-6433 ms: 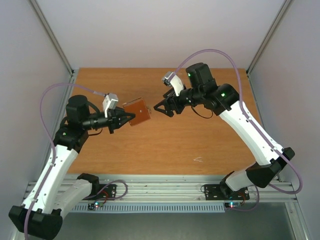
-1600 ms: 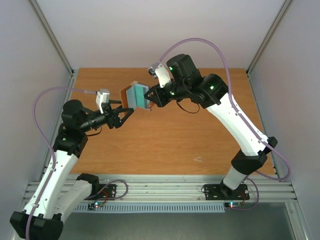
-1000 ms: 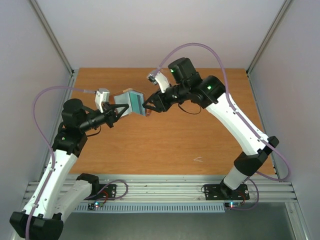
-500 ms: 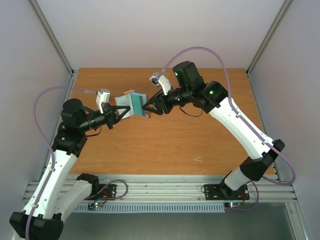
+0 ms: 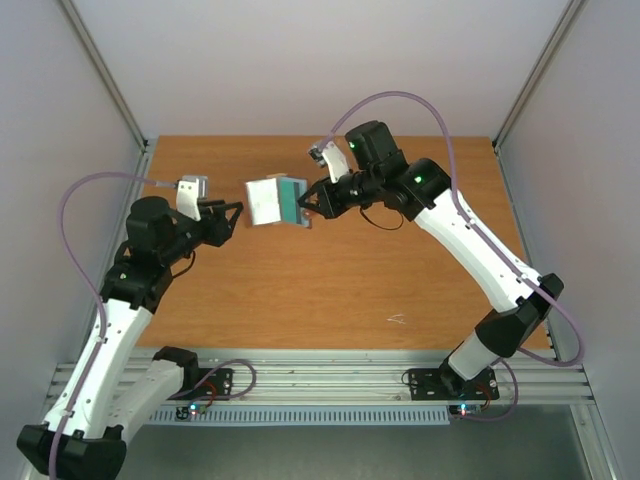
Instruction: Take the credit cards out of the card holder
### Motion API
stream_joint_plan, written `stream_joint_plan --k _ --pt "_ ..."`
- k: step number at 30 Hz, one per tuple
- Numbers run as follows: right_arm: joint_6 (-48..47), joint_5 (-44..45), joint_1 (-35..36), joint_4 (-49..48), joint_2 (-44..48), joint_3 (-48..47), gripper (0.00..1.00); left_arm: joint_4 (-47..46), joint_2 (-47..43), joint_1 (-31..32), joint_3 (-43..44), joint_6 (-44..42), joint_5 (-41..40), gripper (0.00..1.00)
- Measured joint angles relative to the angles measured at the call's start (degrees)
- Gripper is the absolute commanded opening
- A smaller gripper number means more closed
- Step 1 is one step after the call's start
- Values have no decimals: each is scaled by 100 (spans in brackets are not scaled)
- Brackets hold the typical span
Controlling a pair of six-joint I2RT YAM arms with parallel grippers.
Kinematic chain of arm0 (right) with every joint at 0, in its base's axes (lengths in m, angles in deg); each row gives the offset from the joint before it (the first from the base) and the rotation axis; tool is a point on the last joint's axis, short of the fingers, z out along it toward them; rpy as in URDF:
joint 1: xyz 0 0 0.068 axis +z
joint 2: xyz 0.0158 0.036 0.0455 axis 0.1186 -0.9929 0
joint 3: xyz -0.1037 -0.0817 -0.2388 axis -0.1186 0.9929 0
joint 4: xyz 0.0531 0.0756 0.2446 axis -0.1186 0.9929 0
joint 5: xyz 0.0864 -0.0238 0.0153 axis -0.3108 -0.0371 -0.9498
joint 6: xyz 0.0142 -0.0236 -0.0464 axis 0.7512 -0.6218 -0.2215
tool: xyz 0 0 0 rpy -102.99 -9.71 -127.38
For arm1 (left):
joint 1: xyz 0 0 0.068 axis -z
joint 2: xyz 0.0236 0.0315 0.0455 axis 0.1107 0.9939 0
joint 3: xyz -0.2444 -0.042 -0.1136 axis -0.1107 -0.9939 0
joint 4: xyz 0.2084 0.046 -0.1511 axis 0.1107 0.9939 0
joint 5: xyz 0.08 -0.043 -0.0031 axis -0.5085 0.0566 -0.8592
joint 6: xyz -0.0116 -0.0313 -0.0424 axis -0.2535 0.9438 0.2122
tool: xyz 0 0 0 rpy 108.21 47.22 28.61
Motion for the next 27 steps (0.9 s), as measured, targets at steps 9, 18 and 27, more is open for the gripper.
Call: stream_joint_plan --k 9,18,27 --pt "872 4339 560 2135 -1152 -1735 1 538 50 -81 50 -1054 -1147 38" --pt "664 4559 1266 2774 -2074 -2859 1 -413 155 9 -96 -505 1676 35" --pt "275 2677 1239 1904 -1438 -2247 1 -876 387 55 -330 461 2151 36"
